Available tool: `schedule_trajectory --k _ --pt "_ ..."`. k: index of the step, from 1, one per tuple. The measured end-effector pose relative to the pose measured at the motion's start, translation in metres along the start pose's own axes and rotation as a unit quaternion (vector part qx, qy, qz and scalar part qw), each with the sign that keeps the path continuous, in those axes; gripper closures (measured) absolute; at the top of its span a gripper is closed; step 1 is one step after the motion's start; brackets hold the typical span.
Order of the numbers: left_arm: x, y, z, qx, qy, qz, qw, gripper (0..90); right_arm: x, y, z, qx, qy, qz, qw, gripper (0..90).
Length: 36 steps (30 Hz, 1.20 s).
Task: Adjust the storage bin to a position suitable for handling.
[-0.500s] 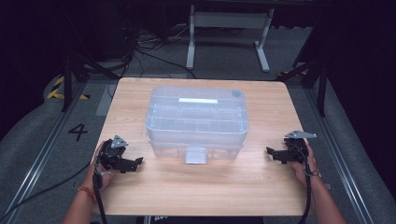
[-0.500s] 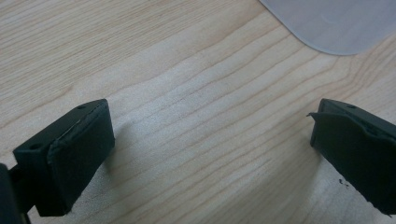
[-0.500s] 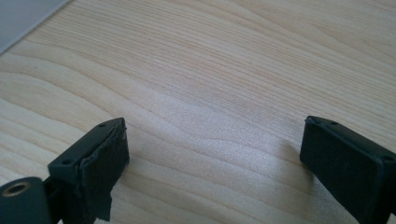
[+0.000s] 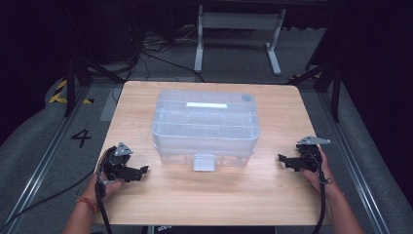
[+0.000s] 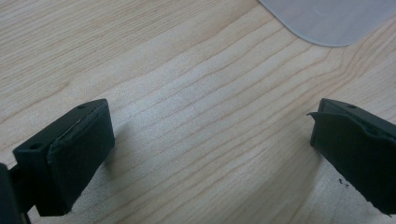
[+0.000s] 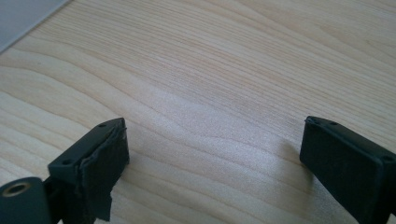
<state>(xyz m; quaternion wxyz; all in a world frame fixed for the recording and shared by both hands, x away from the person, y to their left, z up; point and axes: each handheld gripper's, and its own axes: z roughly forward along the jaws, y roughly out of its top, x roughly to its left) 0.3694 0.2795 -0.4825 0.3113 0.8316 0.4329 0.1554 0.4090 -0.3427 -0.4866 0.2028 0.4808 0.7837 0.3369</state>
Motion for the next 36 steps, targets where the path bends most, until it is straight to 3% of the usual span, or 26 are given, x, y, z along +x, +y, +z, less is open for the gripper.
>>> schedule_trajectory --k 5,6,8,16,22,30,33,36 --pt "0.001 0.0 0.0 -0.001 -0.003 0.004 1.0 0.1 -0.003 0.0 -0.002 0.001 0.003 -0.007 1.0 12.6" --pt "0.001 0.0 0.0 -0.001 -0.004 0.005 1.0 0.1 -0.003 -0.001 -0.003 -0.001 0.009 -0.006 0.9999 16.8" --pt "0.001 0.0 0.0 -0.001 -0.004 0.005 1.0 0.1 -0.007 -0.002 -0.006 -0.016 0.03 -0.007 0.9994 16.5" --pt "0.001 0.0 0.001 -0.005 -0.003 0.005 1.0 0.2 -0.005 0.005 -0.02 -0.04 0.025 -0.018 0.9987 24.3" --pt "0.001 0.0 0.0 -0.003 -0.003 0.005 1.0 0.2 0.003 0.023 -0.037 -0.072 0.033 -0.032 0.9963 26.4" --pt "0.0 0.0 0.0 -0.001 0.0 0.002 1.0 0.3 0.014 0.045 -0.051 -0.093 0.042 -0.052 0.9934 28.1" --pt "0.0 0.0 0.0 -0.001 0.0 0.002 1.0 0.3 0.02 0.059 -0.059 -0.107 0.045 -0.069 0.9909 28.8" --pt "0.0 0.0 0.0 -0.001 0.0 0.002 1.0 0.3 0.021 0.068 -0.065 -0.117 0.046 -0.072 0.9894 29.2"
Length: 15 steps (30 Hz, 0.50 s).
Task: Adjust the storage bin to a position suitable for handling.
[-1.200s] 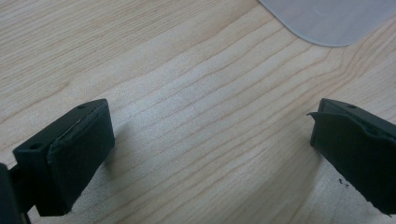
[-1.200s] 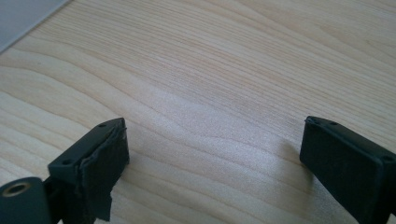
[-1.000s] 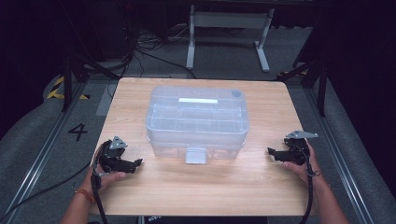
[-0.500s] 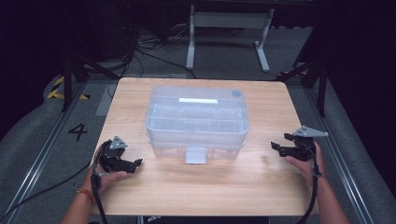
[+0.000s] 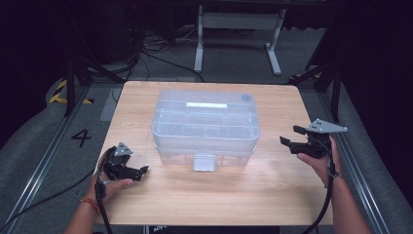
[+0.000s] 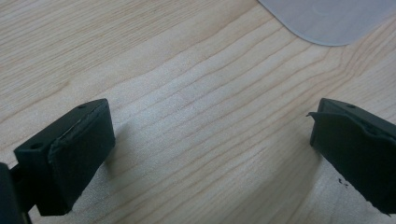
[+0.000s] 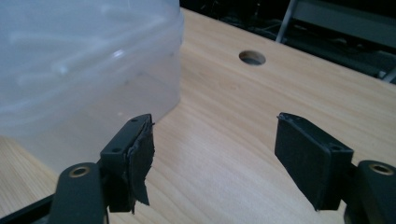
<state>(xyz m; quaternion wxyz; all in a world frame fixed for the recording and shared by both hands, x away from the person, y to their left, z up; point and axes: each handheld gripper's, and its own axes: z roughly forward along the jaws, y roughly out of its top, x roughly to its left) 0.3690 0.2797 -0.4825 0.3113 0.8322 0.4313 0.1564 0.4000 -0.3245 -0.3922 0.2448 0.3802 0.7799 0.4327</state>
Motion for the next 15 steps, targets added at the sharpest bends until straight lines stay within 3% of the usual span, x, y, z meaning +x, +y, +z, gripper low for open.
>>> schedule_trajectory --k 15 --pt "0.0 0.0 0.0 0.0 0.0 -0.001 1.0 0.3 0.008 0.046 -0.008 -0.026 0.009 -0.027 0.9993 30.0"
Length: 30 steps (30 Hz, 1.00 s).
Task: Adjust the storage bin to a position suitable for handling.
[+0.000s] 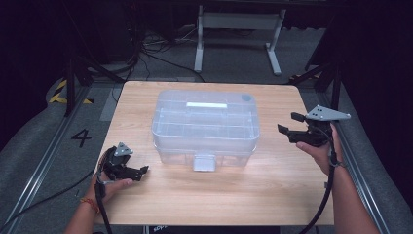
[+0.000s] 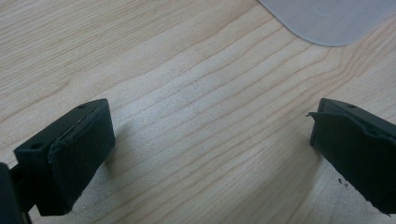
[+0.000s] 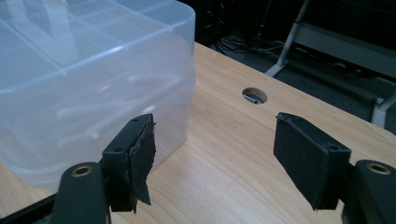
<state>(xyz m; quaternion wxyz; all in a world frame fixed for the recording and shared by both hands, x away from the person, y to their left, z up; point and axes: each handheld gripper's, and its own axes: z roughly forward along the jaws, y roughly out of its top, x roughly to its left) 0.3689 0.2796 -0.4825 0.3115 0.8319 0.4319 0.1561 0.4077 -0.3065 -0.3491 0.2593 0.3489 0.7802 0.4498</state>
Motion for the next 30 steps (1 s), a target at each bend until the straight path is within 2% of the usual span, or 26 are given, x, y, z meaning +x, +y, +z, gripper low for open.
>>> schedule_trajectory --k 11,15,22,30 --pt "0.0 0.0 0.0 0.0 0.0 0.0 1.0 0.3 0.01 0.026 0.005 -0.012 0.012 -0.016 0.9997 30.0" --pt "0.0 0.0 0.0 0.0 0.0 0.0 1.0 0.3 0.017 0.038 0.009 -0.016 0.02 -0.028 0.9993 30.2" --pt "0.0 0.0 0.0 0.0 0.0 0.0 1.0 0.4 0.031 0.058 0.024 -0.016 0.043 -0.043 0.998 30.2" --pt "0.0 0.0 0.0 0.0 -0.001 0.0 1.0 0.5 0.046 0.072 0.042 -0.009 0.064 -0.052 0.9965 30.3"
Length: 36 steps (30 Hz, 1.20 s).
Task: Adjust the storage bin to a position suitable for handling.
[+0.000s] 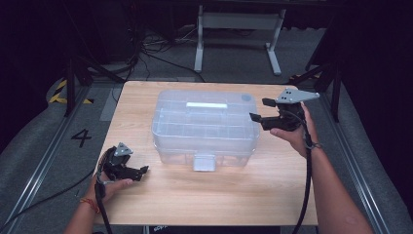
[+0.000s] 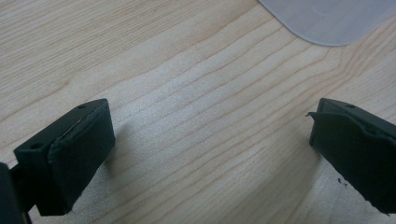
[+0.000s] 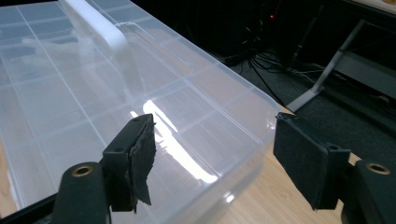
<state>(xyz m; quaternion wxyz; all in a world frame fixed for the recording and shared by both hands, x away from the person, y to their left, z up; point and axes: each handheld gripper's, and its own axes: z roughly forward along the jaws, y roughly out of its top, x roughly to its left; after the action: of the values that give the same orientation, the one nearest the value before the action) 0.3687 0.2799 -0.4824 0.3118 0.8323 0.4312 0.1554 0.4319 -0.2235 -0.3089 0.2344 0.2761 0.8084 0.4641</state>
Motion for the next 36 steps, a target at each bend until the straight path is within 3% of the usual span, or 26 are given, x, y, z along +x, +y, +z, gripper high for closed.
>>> schedule_trajectory --k 7,8,18,22,30,36 --pt "0.0 0.0 0.0 0.0 0.0 0.0 1.0 0.5 0.009 0.015 0.017 0.006 0.017 -0.011 0.9998 32.4" --pt "0.0 0.0 0.0 0.0 0.0 0.0 1.0 0.4 0.012 0.019 0.022 0.011 0.023 -0.021 0.9995 35.5" --pt "0.0 0.0 0.0 0.0 -0.001 0.0 1.0 0.5 0.025 0.036 0.035 0.028 0.059 -0.046 0.9968 37.7" --pt "0.0 0.0 0.0 0.0 0.0 0.0 1.0 0.5 0.027 0.04 0.04 0.031 0.059 -0.047 0.9967 39.1" --pt "0.0 0.0 0.0 0.0 0.0 0.0 1.0 0.4 0.033 0.043 0.056 0.056 0.069 -0.061 0.9942 51.3" --pt "0.0 0.0 0.0 0.0 0.0 0.0 1.0 0.5 0.036 0.045 0.063 0.057 0.071 -0.065 0.9936 59.6"
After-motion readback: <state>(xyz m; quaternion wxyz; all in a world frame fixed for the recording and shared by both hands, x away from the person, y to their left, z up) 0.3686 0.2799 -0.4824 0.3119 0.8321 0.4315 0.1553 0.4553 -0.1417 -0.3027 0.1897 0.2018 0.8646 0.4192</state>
